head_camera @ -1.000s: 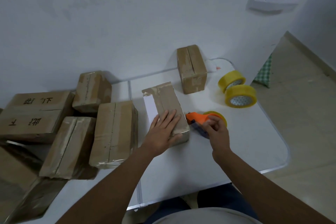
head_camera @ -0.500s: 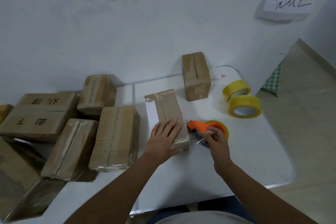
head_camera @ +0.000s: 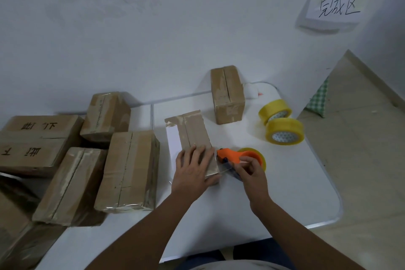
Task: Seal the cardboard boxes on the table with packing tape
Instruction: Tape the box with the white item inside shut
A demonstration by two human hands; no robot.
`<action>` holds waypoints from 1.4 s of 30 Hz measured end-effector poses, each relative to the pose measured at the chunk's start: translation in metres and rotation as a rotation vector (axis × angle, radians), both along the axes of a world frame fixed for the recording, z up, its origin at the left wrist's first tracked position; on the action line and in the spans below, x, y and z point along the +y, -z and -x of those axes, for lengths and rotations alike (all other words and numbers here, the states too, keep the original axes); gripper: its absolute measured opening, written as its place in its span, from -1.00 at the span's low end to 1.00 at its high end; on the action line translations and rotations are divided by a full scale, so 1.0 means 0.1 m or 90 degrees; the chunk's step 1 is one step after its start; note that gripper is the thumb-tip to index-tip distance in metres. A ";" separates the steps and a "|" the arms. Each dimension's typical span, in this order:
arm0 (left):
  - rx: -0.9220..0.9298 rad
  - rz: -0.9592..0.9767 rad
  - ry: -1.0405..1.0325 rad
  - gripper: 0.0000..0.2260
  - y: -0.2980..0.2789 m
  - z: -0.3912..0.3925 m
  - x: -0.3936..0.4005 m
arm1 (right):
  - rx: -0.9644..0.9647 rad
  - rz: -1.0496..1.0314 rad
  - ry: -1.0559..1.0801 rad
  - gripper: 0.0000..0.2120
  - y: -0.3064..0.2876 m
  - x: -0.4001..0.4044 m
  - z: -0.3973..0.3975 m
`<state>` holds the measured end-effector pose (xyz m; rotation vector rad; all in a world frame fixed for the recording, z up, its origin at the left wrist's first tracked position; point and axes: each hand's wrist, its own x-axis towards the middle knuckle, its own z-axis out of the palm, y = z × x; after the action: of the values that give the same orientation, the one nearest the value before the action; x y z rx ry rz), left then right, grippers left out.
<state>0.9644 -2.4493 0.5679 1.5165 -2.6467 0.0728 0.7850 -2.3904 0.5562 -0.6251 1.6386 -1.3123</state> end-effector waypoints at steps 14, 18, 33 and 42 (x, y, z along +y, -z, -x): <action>-0.009 -0.057 0.043 -0.32 -0.06 -0.19 -0.02 | 0.104 0.052 -0.073 -0.89 0.04 -0.11 0.00; -0.024 -0.044 0.049 -0.33 -0.04 -0.19 -0.04 | 0.221 0.088 -0.126 -0.76 0.05 -0.20 -0.02; -0.032 -0.053 0.066 -0.35 0.01 -0.20 -0.05 | 0.282 0.106 -0.246 -0.87 0.29 -0.41 -0.33; -0.021 -0.047 0.066 -0.35 0.03 -0.20 -0.04 | 0.169 0.028 -0.204 -0.66 0.02 -0.09 -0.40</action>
<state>0.9839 -2.4538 0.5650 1.4061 -2.7779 -0.0068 0.8255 -2.3989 0.5539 -1.0783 1.6375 -1.0657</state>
